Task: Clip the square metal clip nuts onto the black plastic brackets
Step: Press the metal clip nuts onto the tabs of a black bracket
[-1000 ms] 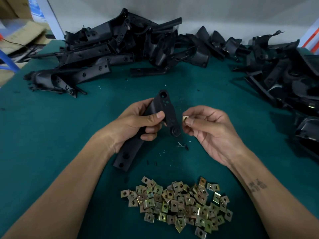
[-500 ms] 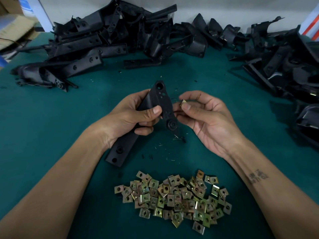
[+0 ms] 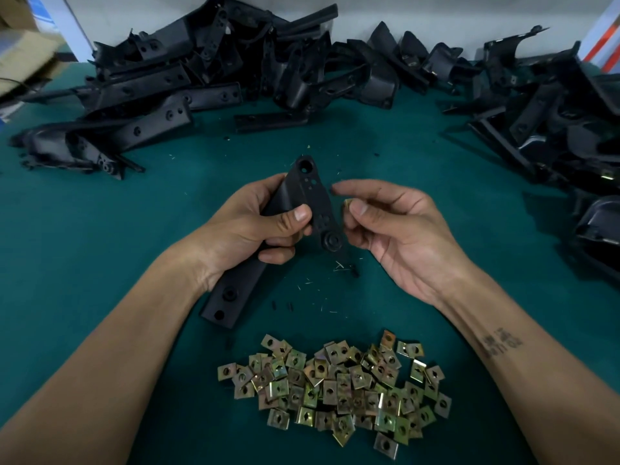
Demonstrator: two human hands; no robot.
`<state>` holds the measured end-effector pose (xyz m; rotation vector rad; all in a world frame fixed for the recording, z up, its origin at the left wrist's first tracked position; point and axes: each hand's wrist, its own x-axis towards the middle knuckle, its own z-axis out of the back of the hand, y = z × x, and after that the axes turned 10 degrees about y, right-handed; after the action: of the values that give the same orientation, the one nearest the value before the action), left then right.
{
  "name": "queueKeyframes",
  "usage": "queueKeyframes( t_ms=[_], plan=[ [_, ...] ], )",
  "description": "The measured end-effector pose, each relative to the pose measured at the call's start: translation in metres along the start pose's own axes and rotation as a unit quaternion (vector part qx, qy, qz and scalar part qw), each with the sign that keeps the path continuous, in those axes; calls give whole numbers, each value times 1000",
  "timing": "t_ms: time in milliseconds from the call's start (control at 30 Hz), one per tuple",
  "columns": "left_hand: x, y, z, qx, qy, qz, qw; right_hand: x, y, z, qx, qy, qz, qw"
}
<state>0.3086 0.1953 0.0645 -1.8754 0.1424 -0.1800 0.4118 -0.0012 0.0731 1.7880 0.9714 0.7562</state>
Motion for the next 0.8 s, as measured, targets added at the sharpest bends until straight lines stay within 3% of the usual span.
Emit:
queueKeyframes(
  t_ms=[800],
  plan=[
    [2, 0, -7, 40, -58, -4, 998, 1, -3, -10, 5, -95, 15, 995]
  ],
)
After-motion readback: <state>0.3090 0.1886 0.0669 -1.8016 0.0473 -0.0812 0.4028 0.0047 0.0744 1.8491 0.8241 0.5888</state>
